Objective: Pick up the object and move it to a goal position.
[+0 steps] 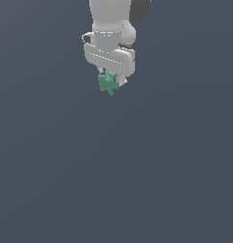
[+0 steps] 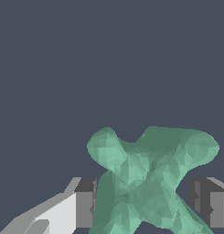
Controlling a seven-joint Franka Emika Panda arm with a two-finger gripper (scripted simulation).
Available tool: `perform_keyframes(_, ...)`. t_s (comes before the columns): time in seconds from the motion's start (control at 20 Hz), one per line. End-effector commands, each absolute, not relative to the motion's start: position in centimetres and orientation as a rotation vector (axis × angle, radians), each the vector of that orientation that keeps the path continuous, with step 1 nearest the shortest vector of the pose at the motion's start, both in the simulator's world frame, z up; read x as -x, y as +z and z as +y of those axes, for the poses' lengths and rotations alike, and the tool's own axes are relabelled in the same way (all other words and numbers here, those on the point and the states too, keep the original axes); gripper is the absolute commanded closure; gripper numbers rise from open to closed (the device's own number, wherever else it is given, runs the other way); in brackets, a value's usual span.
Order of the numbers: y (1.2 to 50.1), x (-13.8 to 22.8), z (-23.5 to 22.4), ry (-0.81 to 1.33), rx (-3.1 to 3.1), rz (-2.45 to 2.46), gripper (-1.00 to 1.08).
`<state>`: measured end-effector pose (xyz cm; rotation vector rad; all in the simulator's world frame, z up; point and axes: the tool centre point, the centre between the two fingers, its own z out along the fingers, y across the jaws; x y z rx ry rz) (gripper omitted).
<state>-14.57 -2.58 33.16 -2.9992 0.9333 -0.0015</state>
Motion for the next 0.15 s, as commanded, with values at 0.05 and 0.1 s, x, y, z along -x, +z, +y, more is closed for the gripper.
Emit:
perform_keyframes(0.05, 33.38, 14.56, -2.61, 0.000, 3.000, 0.932, 1.08)
perform_keyframes(0.1, 33.37, 14.55, -2.61, 0.000, 3.000, 0.932, 1.08)
